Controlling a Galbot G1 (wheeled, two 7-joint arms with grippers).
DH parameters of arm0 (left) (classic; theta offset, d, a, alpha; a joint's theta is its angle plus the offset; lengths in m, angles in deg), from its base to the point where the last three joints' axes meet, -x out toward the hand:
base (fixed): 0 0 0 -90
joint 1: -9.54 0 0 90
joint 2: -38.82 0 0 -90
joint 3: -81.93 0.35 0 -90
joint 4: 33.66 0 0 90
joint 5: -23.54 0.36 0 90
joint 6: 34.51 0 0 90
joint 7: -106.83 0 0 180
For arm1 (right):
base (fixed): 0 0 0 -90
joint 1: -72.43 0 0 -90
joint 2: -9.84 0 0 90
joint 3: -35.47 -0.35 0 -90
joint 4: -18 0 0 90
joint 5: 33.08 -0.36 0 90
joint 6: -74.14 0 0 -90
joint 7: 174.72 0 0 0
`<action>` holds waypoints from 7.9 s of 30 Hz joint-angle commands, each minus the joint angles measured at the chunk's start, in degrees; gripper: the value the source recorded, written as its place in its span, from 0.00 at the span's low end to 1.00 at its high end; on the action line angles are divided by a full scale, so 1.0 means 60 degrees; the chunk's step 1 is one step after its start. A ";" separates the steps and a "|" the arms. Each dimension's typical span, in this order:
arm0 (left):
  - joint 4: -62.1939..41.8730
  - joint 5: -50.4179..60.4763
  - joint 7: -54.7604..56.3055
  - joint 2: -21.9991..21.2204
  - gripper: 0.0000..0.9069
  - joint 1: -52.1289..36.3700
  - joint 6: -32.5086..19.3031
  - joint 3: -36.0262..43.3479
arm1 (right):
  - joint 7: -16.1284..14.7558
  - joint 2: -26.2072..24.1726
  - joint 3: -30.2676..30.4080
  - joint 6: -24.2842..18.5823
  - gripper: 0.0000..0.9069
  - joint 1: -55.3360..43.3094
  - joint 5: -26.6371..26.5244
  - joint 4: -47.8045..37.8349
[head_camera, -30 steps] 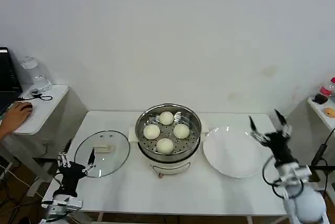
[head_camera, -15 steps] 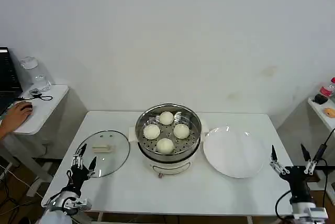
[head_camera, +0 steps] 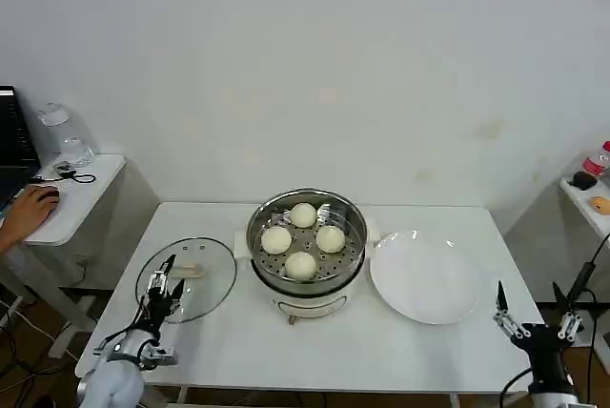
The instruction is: Take steamed baozi put them in steamer then cover it.
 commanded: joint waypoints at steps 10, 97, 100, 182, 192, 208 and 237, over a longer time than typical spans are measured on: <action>-0.2254 0.0539 -0.0016 0.0046 1.00 -0.2081 -0.0010 0.0852 | -0.0061 0.0329 -0.0236 -0.0079 1.00 0.0402 0.0038 0.0231; 0.1925 0.2640 -0.3792 -0.3126 0.00 -0.4538 0.5471 0.4602 | -0.0150 0.0186 0.0669 0.0037 1.00 -0.0046 0.0972 -0.0483; 0.1737 0.2932 -0.3880 -0.3393 0.00 -0.4462 0.5430 0.4674 | -0.0149 0.0190 0.0685 0.0026 1.00 -0.0060 0.0993 -0.0527; 0.2639 0.4090 -0.4384 -0.4325 1.00 -0.3021 0.5003 0.4342 | -0.0167 0.0298 0.1073 0.0023 1.00 -0.0067 0.1377 -0.0611; 0.4245 0.3353 -0.4503 -0.3390 1.00 -0.2154 0.4959 0.4480 | -0.0155 0.0349 0.1114 0.0013 1.00 -0.0049 0.1454 -0.0618; 0.8541 -0.4038 -0.1706 -0.0318 1.00 0.1809 0.3400 0.1830 | -0.0122 0.0277 0.1309 0.0057 1.00 0.0119 0.1378 -0.0726; 0.6256 -1.1861 0.1065 -0.2568 1.00 0.6273 -0.0756 -0.1284 | 0.0262 -0.1964 0.2220 0.2627 1.00 0.2192 -0.0646 0.0954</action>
